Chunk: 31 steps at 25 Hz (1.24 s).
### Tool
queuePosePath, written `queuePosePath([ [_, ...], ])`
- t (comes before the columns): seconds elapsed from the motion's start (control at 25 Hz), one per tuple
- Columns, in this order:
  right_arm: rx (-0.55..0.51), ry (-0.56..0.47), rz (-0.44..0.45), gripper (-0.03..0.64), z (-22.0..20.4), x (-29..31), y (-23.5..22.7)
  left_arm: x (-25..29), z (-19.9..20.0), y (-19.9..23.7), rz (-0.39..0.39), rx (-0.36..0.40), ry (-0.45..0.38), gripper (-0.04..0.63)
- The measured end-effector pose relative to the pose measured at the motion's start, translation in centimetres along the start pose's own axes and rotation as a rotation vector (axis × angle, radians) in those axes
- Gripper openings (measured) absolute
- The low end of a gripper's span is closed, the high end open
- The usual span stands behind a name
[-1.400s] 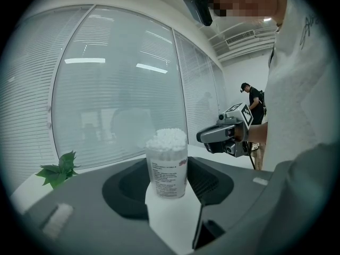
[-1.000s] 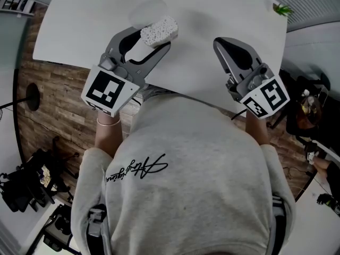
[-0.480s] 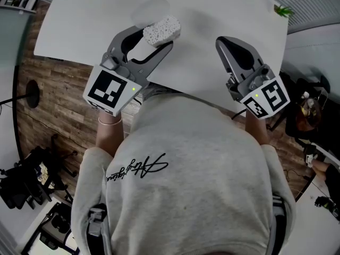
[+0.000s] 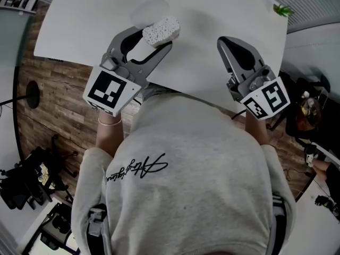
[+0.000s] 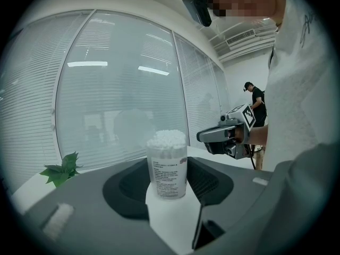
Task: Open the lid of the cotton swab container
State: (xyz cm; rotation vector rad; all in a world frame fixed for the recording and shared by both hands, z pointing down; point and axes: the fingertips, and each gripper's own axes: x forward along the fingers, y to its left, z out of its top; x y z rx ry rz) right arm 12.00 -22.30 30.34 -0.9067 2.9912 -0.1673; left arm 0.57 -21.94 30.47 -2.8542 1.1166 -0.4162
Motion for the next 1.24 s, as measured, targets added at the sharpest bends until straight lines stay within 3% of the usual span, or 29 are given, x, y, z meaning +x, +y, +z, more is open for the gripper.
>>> queuePosePath([
  [1.24, -0.018, -0.006, -0.03, 0.002, 0.63, 0.56, -0.03, -0.01, 0.41, 0.85, -0.014, 0.019, -0.028, 0.206],
])
